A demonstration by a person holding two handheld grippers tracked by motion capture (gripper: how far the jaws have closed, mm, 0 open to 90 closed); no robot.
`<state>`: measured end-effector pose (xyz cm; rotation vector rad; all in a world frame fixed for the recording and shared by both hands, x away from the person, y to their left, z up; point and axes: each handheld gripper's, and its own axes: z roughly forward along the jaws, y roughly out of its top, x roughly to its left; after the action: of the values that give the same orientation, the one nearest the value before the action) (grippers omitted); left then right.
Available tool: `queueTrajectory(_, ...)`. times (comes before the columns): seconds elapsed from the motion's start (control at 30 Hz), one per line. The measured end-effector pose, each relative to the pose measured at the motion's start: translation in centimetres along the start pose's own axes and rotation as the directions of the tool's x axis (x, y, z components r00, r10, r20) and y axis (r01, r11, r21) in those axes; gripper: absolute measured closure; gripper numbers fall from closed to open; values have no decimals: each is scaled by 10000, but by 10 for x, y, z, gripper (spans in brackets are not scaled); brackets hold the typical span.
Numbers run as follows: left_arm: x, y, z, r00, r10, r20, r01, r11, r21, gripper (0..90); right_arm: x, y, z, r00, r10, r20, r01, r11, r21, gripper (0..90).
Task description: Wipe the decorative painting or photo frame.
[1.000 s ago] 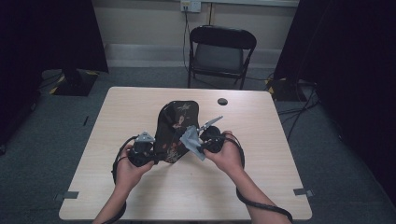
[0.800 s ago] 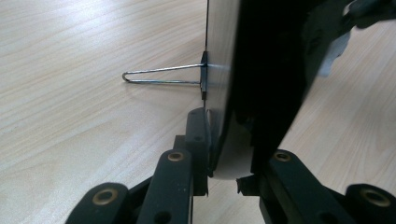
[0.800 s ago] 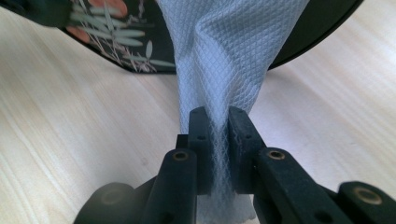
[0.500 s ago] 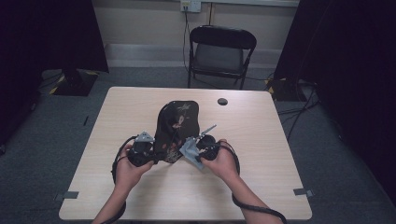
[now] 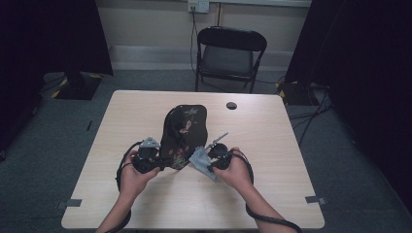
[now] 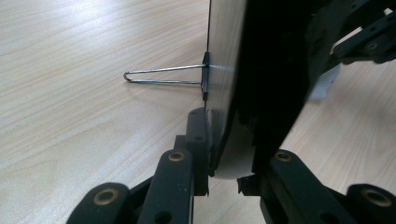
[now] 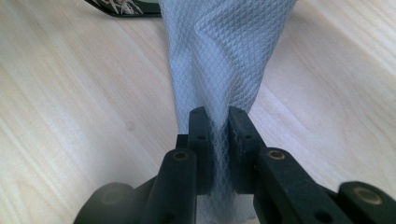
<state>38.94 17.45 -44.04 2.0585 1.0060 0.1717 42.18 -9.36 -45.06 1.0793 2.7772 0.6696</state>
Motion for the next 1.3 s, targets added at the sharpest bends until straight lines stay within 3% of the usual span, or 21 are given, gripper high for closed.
queueTrajectory(0.17, 0, 0, 0, 10000, -34, -12, 34, 10000, 2, 784, -3, 0, -17, 9999, -11, 120, 15, 9996, -293, 819)
queueTrajectory(0.5, 0, 0, 0, 10000, -65, -28, 65, 10000, 28, 784, -7, 17, -75, 9980, -304, 553, 369, 9921, -1203, 819)
queueTrajectory(0.67, 0, 0, 0, 10000, -71, -17, 71, 10000, 37, 784, -8, 35, -113, 9950, -460, 881, 617, 9808, -1848, 820)
queueTrajectory(0.93, 0, 1, 0, 9999, -115, 8, 115, 9999, 7, 784, -4, 66, -156, 9926, -571, 1075, 850, 9575, -2757, 820)
queueTrajectory(1.07, 1, 1, 0, 10000, -91, 29, 91, 10000, 7, 784, 2, 74, -150, 9924, -696, 1013, 949, 9576, -2720, 820)
queueTrajectory(1.3, 1, 0, 0, 10000, -20, 12, 20, 10000, 26, 784, 6, 69, -118, 9929, -814, 866, 977, 9737, -2058, 819)
